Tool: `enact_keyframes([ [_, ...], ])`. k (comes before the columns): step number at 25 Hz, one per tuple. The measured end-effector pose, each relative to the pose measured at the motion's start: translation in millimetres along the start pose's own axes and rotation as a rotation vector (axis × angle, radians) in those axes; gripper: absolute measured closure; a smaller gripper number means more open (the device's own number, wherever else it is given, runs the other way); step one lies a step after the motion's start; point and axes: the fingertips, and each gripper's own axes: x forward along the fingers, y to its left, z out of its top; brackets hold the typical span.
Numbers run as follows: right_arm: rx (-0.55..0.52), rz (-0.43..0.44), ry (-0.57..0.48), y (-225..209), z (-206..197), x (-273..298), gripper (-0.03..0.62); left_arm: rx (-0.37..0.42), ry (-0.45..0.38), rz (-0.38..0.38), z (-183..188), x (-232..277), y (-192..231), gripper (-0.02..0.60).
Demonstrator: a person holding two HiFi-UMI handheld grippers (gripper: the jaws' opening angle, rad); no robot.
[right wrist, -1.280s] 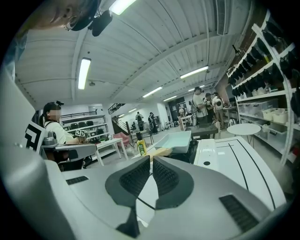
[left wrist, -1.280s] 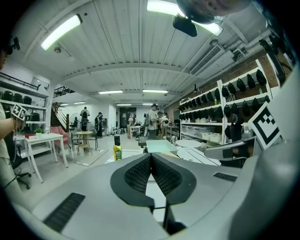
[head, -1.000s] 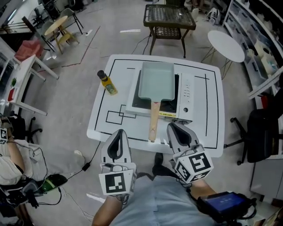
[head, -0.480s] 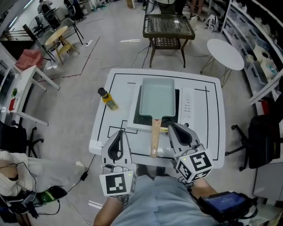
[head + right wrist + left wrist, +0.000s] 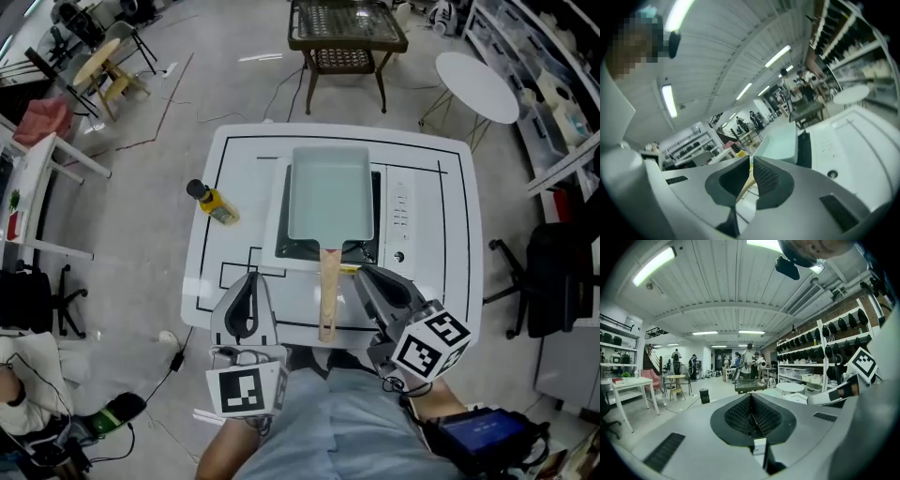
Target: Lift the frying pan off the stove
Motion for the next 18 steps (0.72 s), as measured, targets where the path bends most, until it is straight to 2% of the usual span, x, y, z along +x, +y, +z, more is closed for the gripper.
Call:
enact_keyframes([
  [2,0.238,0.101,0.016,-1,-10,0,0.541,-0.005,0.02,-0.008,-6,4,1,0.565],
  [3,0.348,0.15,0.02,0,-13,0,0.488,-0.009,0.028,-0.012,-9,6,1,0.565],
  [4,0.432,0.19,0.024,1,-16,0,0.381,-0.012,0.036,-0.016,-11,7,2,0.565],
  [5,0.481,0.216,0.031,2,-18,0,0.373,-0.015,0.042,-0.018,-12,9,2,0.565],
  [9,0.519,0.243,0.096,0,-31,3,0.362,-0.017,0.063,-0.029,-16,19,1,0.565],
  [18,0.599,0.298,0.169,5,-38,22,0.352,-0.027,0.095,-0.041,-23,40,13,0.565],
])
